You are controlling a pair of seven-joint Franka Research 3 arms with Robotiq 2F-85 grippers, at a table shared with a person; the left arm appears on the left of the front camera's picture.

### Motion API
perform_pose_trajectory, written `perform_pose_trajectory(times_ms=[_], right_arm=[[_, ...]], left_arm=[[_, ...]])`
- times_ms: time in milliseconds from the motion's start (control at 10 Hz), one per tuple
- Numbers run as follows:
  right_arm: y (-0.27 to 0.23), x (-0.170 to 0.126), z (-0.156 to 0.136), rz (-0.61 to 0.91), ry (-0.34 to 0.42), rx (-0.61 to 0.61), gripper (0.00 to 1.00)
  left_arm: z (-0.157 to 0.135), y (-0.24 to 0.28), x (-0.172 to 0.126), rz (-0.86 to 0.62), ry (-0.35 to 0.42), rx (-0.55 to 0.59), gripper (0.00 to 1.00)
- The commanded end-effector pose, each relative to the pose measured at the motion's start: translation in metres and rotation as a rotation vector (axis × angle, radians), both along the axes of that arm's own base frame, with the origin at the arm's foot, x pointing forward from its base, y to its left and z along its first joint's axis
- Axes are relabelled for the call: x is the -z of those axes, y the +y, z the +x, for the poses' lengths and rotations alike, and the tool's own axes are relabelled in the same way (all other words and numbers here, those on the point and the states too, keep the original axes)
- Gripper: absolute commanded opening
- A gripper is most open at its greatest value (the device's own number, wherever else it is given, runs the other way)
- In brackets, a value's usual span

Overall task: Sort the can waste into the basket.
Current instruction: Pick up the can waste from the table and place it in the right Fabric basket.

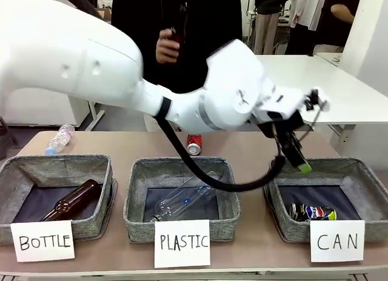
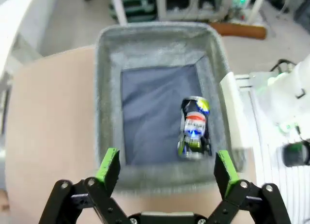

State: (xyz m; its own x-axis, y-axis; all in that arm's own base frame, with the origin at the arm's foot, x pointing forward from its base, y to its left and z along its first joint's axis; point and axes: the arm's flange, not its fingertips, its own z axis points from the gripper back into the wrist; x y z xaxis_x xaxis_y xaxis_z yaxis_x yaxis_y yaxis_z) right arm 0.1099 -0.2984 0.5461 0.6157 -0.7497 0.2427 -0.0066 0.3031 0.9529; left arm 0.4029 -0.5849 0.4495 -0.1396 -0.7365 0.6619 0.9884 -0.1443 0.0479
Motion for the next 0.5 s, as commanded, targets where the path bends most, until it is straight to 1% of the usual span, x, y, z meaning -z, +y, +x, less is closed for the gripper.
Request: perform_pose_trajectory(times_ms=[0, 100, 200, 300, 400], right_arm=[[0.000, 0.000, 0.000, 0.000, 0.000, 0.000, 1.00], [-0.039, -0.028, 0.005, -0.200, -0.023, 0.226, 1.00], [-0.013, -0.047, 0.026, -0.113, -0.088, 0.121, 1.00], [0.038, -0.058, 0.053, -0.084, -0.118, -0.005, 1.00], [0.093, -0.066, 0.075, -0.054, -0.126, -0.135, 1.00]], left_arm=[[-0.029, 0.140, -0.074, -0.008, 0.125, -0.231, 1.00], [-0.045, 0.223, -0.103, -0.078, 0.182, -0.361, 1.00], [-0.052, 0.280, -0.114, -0.058, 0.234, -0.570, 1.00], [-0.058, 0.330, -0.119, -0.111, 0.307, -0.721, 1.00], [-0.060, 0.379, -0.115, -0.127, 0.411, -1.030, 1.00]])
